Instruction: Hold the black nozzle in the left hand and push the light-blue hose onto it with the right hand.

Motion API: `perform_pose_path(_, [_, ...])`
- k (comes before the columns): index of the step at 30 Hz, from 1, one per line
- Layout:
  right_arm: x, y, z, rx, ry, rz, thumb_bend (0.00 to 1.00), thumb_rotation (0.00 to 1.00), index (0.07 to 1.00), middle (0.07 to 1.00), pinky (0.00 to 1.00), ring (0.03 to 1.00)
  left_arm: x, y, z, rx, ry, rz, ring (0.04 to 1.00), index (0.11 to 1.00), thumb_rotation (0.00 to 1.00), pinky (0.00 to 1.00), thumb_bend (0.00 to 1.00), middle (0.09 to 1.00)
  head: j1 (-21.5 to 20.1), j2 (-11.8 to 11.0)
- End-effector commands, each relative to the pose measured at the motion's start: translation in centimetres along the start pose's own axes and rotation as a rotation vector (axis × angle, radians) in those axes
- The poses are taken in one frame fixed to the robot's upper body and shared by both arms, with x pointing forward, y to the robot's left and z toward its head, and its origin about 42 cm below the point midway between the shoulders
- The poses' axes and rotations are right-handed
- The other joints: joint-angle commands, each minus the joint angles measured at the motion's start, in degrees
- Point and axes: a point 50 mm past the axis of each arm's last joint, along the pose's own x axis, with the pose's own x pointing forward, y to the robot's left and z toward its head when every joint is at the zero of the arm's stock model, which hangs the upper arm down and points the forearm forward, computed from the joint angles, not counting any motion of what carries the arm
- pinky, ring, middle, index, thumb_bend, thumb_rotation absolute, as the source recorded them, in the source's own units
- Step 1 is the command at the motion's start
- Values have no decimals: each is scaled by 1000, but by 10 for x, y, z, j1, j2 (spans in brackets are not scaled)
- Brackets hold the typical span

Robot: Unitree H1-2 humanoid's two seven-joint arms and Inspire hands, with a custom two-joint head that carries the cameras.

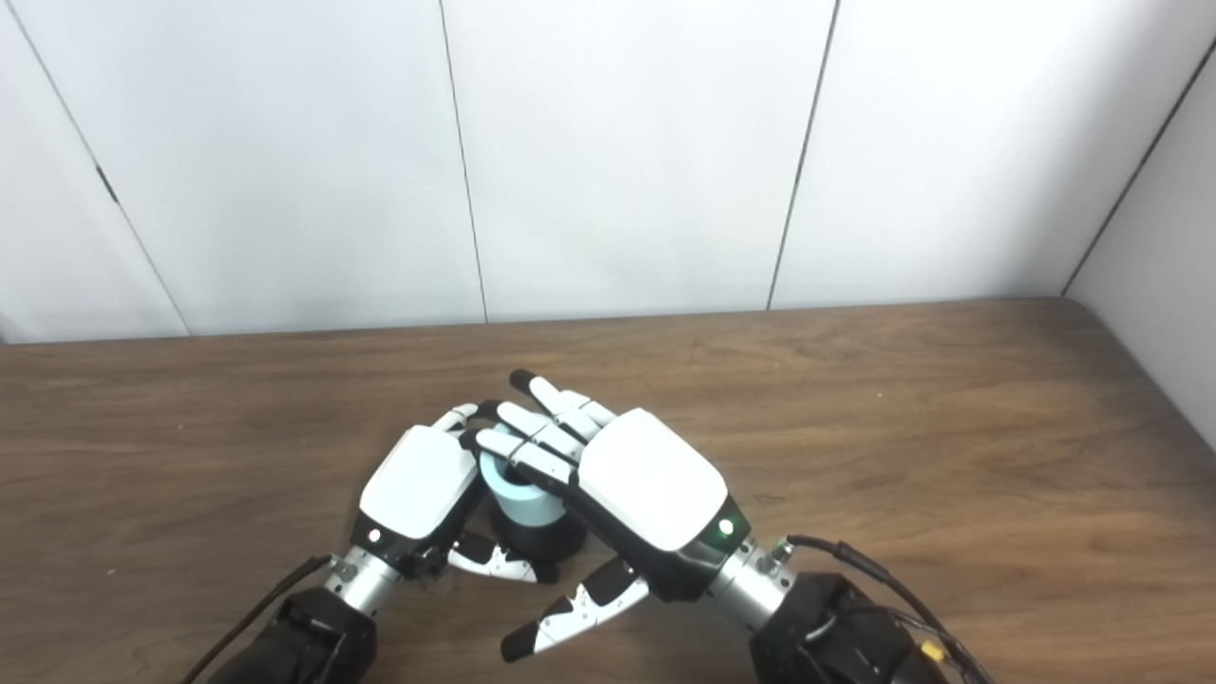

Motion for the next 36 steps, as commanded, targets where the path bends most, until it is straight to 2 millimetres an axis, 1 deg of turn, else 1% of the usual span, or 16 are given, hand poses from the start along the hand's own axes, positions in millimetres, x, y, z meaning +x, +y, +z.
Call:
perform_pose_path(1, [-10, 20, -10, 0, 61, 185, 906, 783, 877, 929, 927, 1000, -58, -59, 23, -47, 26, -226, 462, 487, 0, 825, 502, 406, -1, 0])
perform_pose_path(4, [-5, 18, -13, -3, 78, 192, 900, 802, 890, 944, 948, 1000, -59, -59, 24, -50, 26, -224, 467, 484, 0, 820, 502, 406, 0, 0])
perform_pose_path(8, [0, 16, -17, 6, 102, 203, 902, 817, 893, 947, 953, 1000, -60, -60, 24, -57, 25, -217, 469, 480, 0, 813, 503, 413, 0, 1])
perform_pose_path(13, [1, 18, -20, 2, 113, 221, 907, 818, 893, 948, 966, 1000, -60, -58, 24, -63, 22, -215, 476, 475, 0, 813, 503, 418, 0, 1])
perform_pose_path(20, [-2, 26, -21, -22, 112, 256, 920, 821, 878, 932, 920, 996, -59, -54, 25, -77, 27, -227, 470, 506, 0, 833, 499, 398, 0, 2])
perform_pose_path(24, [-5, 31, -20, -23, 109, 278, 922, 825, 876, 926, 928, 987, -59, -53, 24, -84, 31, -223, 464, 520, 0, 839, 499, 404, 0, 3])
perform_pose_path(29, [-8, 34, -19, -16, 105, 276, 930, 821, 865, 922, 950, 986, -59, -58, 23, -68, 30, -223, 472, 484, 0, 823, 502, 403, -1, 3])
perform_pose_path(31, [-9, 35, -18, -16, 103, 276, 929, 818, 859, 917, 935, 980, -58, -58, 23, -64, 29, -220, 455, 501, 0, 812, 504, 436, -1, 3])
perform_pose_path(35, [-14, 40, -15, -7, 102, 294, 926, 829, 866, 916, 929, 976, -58, -60, 22, -63, 36, -221, 464, 481, 0, 813, 504, 417, 1, 3])
perform_pose_path(36, [-15, 42, -15, -3, 102, 299, 928, 822, 866, 913, 928, 974, -58, -60, 22, -60, 36, -222, 456, 493, 0, 813, 504, 433, 0, 3])
